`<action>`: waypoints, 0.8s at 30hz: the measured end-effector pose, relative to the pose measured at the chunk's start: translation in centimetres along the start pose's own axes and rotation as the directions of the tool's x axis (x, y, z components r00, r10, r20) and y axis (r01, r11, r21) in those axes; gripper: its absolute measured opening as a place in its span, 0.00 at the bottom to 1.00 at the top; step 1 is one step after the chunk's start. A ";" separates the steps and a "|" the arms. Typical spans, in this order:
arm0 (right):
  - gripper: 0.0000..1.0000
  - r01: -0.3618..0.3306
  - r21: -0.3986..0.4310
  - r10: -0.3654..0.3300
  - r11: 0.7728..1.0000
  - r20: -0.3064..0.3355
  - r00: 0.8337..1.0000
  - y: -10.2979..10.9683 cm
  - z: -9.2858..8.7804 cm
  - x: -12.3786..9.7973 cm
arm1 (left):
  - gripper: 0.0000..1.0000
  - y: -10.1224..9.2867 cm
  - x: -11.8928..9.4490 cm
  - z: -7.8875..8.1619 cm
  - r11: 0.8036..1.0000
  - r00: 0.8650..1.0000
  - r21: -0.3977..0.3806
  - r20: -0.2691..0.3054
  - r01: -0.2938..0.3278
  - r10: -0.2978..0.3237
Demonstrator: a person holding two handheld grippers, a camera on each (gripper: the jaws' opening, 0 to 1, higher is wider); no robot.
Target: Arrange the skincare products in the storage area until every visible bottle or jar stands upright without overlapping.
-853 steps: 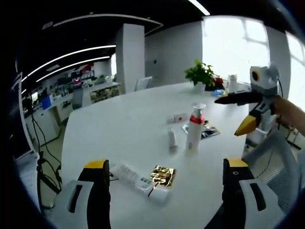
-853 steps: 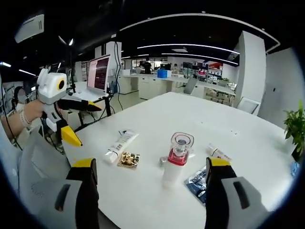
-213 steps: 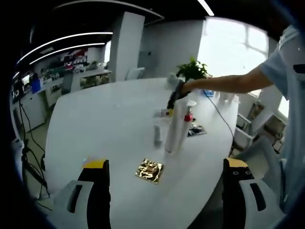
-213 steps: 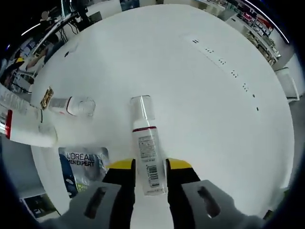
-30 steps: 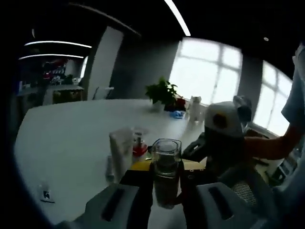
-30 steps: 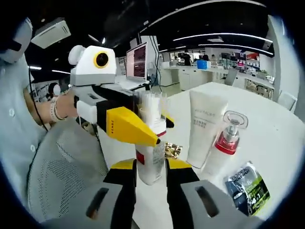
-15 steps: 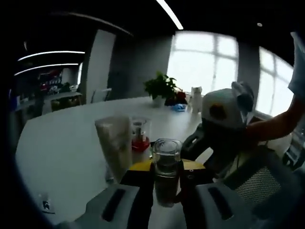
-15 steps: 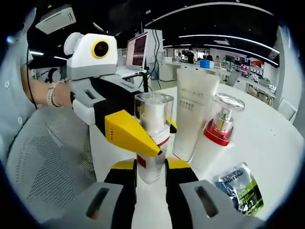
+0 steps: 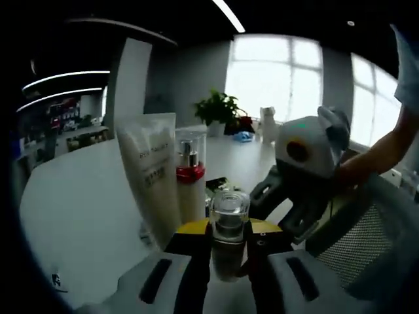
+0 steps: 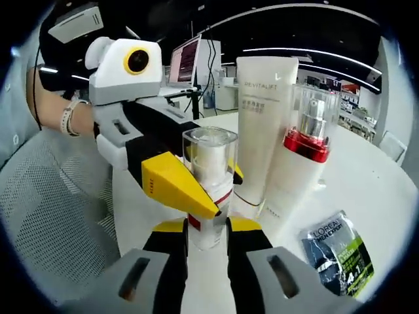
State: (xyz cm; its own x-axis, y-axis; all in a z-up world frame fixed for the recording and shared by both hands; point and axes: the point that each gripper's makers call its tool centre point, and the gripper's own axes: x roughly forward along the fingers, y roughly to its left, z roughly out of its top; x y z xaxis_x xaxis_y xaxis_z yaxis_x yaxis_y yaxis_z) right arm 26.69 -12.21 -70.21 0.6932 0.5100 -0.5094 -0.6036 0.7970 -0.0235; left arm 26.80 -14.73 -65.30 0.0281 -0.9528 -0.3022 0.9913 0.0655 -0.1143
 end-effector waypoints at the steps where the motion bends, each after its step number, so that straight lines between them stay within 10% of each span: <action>1: 0.22 0.001 0.000 -0.001 1.000 -0.004 1.000 0.0 0.0 0.0 | 0.17 0.0 0.1 -0.1 1.000 1.000 -0.003 0.001 0.000 0.000; 24: 0.27 0.012 -0.009 -0.012 1.000 -0.013 1.000 -0.3 0.0 -0.5 | 0.32 0.8 -1.6 -2.3 0.999 0.994 0.035 -0.109 0.021 -0.017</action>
State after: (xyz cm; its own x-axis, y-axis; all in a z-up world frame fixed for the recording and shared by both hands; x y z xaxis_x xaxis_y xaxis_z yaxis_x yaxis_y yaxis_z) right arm 26.54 -12.68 -69.93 0.6954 0.4961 -0.5198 -0.5988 0.8000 -0.0376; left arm 27.26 -12.43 -67.12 -0.0035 -0.9157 -0.4019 0.9956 0.0346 -0.0874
